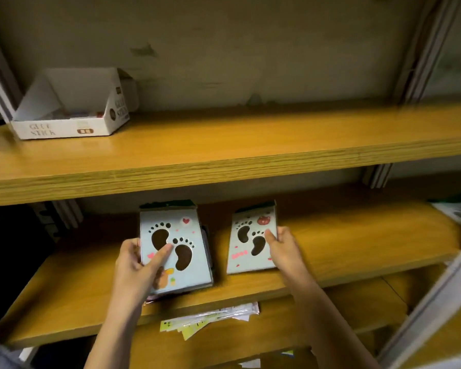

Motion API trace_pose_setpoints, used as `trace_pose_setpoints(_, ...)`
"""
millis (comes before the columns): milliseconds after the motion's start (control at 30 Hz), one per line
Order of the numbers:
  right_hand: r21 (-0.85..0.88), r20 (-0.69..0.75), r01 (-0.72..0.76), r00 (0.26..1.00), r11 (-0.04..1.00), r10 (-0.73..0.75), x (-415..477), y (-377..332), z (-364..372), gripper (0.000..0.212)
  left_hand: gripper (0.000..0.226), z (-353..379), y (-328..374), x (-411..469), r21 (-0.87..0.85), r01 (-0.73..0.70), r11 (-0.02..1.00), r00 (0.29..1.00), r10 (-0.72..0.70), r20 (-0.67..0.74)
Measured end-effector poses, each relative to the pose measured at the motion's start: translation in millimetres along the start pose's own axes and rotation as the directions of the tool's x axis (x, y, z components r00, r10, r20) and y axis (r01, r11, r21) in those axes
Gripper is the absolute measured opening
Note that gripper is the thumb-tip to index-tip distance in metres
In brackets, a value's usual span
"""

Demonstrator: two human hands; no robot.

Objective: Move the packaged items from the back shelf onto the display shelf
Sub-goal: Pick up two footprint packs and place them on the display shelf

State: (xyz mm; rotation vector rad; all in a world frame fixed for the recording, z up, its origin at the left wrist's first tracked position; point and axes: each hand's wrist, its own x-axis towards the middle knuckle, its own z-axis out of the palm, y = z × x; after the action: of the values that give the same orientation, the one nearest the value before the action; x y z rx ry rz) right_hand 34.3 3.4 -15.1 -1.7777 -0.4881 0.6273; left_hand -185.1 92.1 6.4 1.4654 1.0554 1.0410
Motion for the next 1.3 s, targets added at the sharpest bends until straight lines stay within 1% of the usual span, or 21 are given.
trace_pose_setpoints(133, 0.114, -0.107, 0.084, 0.992, 0.99, -0.072, -20.0, 7.3, -65.5, 0.016, 0.038, 41.6, 4.7, -10.1, -0.05, 0.008, 0.999, 0.992, -0.002, 0.129)
trace_pose_setpoints(267, 0.226, -0.184, 0.108, 0.981, 0.968, -0.067, -40.0, 20.8, -130.8, 0.019, 0.038, 98.8, 14.4, -24.8, -0.098, 0.01, 0.995, 0.959, 0.019, 0.284)
trace_pose_setpoints(333, 0.266, -0.249, 0.121, 0.967, 0.956, -0.053, -50.2, 29.2, -161.8, 0.02, 0.036, 132.1, 20.7, -35.3, -0.134, 0.029, 0.991, 0.929, 0.023, 0.368)
trace_pose_setpoints(400, 0.288, -0.303, 0.12, 0.952, 0.95, -0.029, -60.4, 38.0, -194.3, 0.022, 0.033, 166.5, 27.2, -48.1, -0.166, 0.078, 0.983, 0.889, 0.007, 0.457)
trace_pose_setpoints(533, 0.352, -0.404, 0.15, 0.915, 0.924, 0.006, -77.8, 55.6, -263.6, 0.011, 0.033, 233.6, 39.9, -77.6, -0.145, 0.14, 0.98, 0.809, -0.029, 0.587)
trace_pose_setpoints(633, 0.332, -0.463, 0.139, 0.886, 0.933, 0.033, -87.6, 68.5, -316.4, 0.015, 0.029, 284.2, 48.1, -106.9, -0.127, 0.16, 0.979, 0.754, -0.038, 0.655)
trace_pose_setpoints(733, 0.311, -0.498, 0.132, 0.866, 0.941, 0.043, -92.5, 81.8, -373.1, 0.017, 0.027, 331.6, 56.4, -145.3, -0.132, 0.156, 0.979, 0.731, -0.025, 0.682)
trace_pose_setpoints(833, 0.292, -0.492, 0.121, 0.87, 0.949, 0.041, -95.1, 93.4, -429.1, 0.019, 0.03, 373.5, 64.0, -185.9, -0.136, 0.174, 0.975, 0.715, -0.031, 0.698)
trace_pose_setpoints(900, 0.288, -0.483, 0.115, 0.874, 0.951, 0.041, -94.2, 101.6, -462.7, 0.021, 0.025, 397.0, 67.4, -208.6, -0.125, 0.169, 0.978, 0.709, -0.033, 0.704)
trace_pose_setpoints(967, 0.275, -0.475, 0.117, 0.88, 0.954, 0.029, -93.9, 110.8, -496.8, 0.021, 0.023, 422.8, 68.7, -231.6, -0.129, 0.166, 0.978, 0.709, -0.028, 0.704)
trace_pose_setpoints(1067, 0.256, -0.475, 0.123, 0.88, 0.959, 0.014, -95.1, 122.7, -542.8, 0.024, 0.027, 461.5, 71.6, -263.2, -0.13, 0.18, 0.975, 0.705, -0.035, 0.709)
trace_pose_setpoints(1200, 0.291, -0.464, 0.133, 0.886, 0.947, 0.018, -94.2, 132.2, -595.4, 0.027, 0.029, 509.2, 80.0, -290.6, -0.107, 0.162, 0.981, 0.727, -0.045, 0.685)
trace_pose_setpoints(1300, 0.319, -0.456, 0.141, 0.89, 0.937, 0.022, -81.7, 139.6, -629.6, 0.032, 0.03, 545.0, 83.0, -298.0, -0.095, 0.174, 0.98, 0.729, -0.063, 0.682)
